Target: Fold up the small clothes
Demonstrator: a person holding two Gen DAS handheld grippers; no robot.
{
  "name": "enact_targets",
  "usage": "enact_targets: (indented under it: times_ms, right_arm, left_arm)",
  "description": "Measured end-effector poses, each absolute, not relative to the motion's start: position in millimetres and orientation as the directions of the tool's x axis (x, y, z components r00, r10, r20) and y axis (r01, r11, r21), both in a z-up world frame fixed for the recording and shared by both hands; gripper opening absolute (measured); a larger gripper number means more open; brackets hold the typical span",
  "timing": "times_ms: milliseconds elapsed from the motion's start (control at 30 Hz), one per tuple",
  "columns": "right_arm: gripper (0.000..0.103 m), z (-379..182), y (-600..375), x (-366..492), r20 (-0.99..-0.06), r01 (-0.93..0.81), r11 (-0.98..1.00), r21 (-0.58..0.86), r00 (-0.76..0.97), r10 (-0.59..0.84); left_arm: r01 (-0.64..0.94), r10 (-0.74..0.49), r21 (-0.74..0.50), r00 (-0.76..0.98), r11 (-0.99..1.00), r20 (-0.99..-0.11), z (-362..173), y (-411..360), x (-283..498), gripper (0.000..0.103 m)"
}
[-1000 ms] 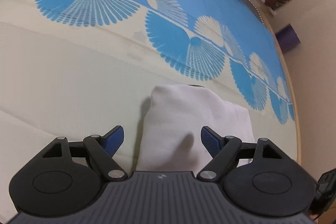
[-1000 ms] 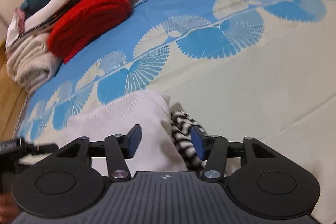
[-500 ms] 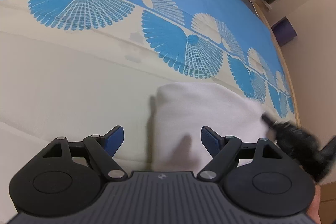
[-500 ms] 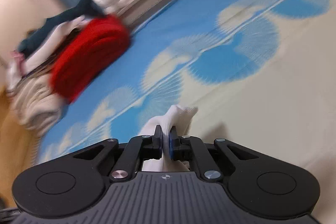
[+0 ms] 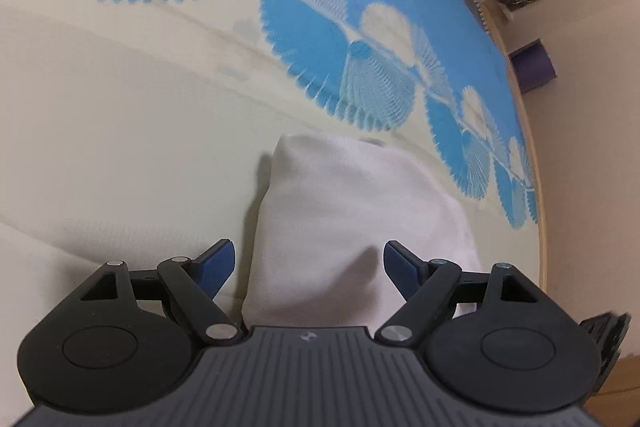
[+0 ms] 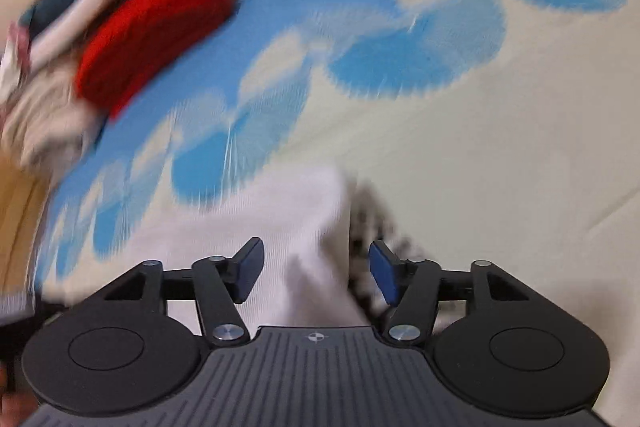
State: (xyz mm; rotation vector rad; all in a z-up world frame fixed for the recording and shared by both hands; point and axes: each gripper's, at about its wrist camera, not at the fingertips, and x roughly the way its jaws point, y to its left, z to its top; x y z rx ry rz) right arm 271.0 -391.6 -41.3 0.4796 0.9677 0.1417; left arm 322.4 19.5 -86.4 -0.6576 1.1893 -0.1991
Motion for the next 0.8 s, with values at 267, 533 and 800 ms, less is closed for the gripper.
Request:
enact_targets:
  times_ms: [267, 533, 800]
  right_arm:
    - [0.017, -60, -387, 264, -0.802, 0.032, 0.903, 0.429, 0.474, 0.364]
    - [0.005, -57, -379, 269, -0.782, 0.079, 0.885, 0.459, 0.509, 0.36]
    - [0.004, -33, -350, 275, -0.662, -0.009, 0.841, 0.542, 0.611, 0.433]
  left_arm:
    - [-0.248, -0.559, -0.658, 0.369, 0.711, -0.742, -130, 11, 336, 0.088]
    - [-0.131, -0.53, -0.639, 0.448, 0.758, -0.72, -110, 9, 344, 0.044]
    - [-0.095, -0.367, -0.51, 0.583, 0.855, -0.724, -52, 51, 345, 0.062]
